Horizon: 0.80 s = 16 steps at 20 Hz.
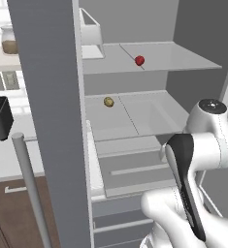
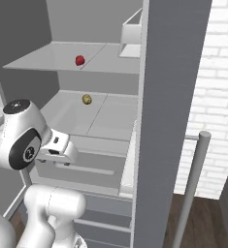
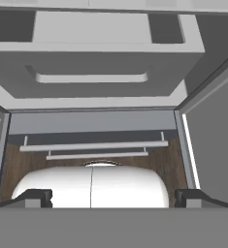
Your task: Take the strawberry from the fridge and place it on top of the pancake, located on the dining counter.
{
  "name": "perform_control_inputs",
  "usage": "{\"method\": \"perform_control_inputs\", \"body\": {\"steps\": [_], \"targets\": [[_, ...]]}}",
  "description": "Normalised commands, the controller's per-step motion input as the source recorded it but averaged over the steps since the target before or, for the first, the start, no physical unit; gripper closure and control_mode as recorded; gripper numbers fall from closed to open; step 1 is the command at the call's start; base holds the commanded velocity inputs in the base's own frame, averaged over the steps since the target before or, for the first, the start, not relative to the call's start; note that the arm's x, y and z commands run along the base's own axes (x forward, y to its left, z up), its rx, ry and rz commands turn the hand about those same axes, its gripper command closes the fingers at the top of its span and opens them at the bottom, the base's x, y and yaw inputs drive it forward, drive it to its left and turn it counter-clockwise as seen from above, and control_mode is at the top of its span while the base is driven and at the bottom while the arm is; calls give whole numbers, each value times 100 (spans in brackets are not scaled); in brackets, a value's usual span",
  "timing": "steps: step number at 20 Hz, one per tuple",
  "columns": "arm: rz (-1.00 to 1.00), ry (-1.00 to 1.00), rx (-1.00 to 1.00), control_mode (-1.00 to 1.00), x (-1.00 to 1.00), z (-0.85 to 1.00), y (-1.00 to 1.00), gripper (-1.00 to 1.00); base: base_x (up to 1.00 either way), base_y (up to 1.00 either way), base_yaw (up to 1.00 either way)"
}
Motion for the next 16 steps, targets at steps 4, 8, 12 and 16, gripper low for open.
{"method": "perform_control_inputs", "body": {"steps": [4, 8, 12, 16], "targets": [[0, 0, 0, -100, 0, 0, 0, -100, 0, 0, 0], [0, -27, -1, -100, 0, 18, 10, -100, 0, 0, 0], [0, -43, 0, -100, 1, 75, 5, -100, 0, 0, 0], [-5, -24, 0, -100, 6, 100, 0, -100, 0, 0, 0]]}}
